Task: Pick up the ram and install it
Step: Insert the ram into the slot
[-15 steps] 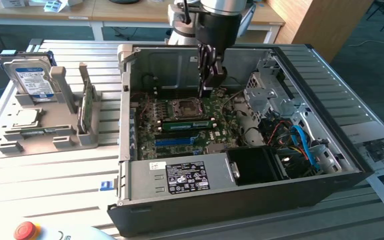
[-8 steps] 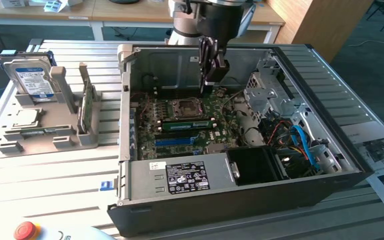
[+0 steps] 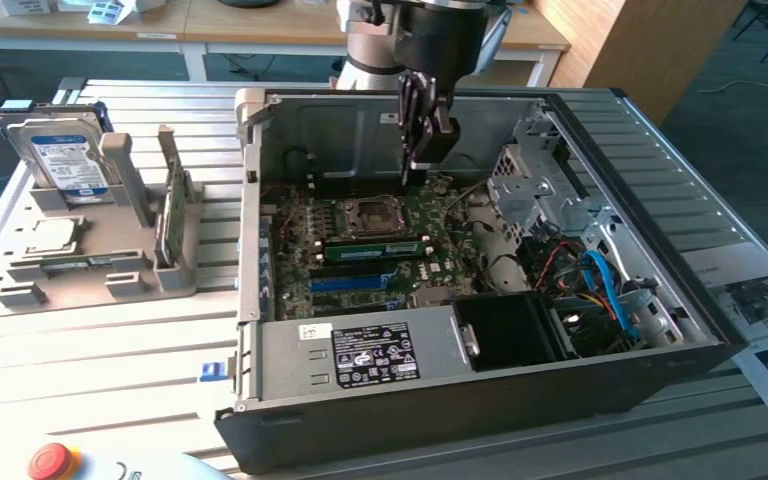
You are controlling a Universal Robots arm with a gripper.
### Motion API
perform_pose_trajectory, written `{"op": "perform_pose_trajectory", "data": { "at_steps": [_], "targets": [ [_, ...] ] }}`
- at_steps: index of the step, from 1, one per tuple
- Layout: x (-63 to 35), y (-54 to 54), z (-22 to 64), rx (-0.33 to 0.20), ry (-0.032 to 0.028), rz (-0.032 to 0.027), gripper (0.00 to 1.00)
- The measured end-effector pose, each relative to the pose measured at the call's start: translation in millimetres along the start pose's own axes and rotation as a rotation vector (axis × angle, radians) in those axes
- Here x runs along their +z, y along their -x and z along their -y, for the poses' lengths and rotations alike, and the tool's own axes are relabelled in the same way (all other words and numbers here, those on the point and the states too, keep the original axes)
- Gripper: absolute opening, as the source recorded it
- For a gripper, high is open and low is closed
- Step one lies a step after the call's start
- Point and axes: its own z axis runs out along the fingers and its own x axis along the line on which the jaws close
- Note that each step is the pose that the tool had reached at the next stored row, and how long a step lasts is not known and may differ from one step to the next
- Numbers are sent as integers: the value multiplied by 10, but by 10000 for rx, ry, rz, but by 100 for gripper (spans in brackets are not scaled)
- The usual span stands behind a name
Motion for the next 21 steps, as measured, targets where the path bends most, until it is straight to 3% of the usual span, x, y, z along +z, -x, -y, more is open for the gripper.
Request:
{"op": "perform_pose_trajectory", "data": {
  "at_steps": [4,8,10,15,21],
  "targets": [
    [0,0,1,10,-90,25,25],
    [0,0,1,10,-94,25,25],
    [-1,-1,0,17,-128,39,25],
    [0,0,0,35,-297,218,25],
    [0,0,-1,53,-343,302,25]
  ]
}}
